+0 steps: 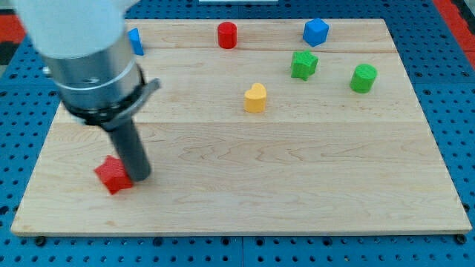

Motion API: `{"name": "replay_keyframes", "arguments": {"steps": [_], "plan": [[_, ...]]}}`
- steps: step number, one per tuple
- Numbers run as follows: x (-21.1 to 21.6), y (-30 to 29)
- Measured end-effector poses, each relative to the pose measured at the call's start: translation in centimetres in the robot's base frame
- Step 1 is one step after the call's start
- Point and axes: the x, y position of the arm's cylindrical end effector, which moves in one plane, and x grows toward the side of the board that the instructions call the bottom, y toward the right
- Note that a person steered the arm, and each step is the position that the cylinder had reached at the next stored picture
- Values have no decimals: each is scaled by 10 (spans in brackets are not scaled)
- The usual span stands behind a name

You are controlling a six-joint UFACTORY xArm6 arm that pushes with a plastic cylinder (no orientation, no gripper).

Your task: Place the heart parallel to the red star

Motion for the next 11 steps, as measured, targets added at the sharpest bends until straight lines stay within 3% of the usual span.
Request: {"name": "replay_keyframes", "arguments": {"steps": [1,2,3,5,9,11], "plan": [[-1,-16],[-12,12],[-32,42],[-90,47],[-154,74],[-138,132]]}}
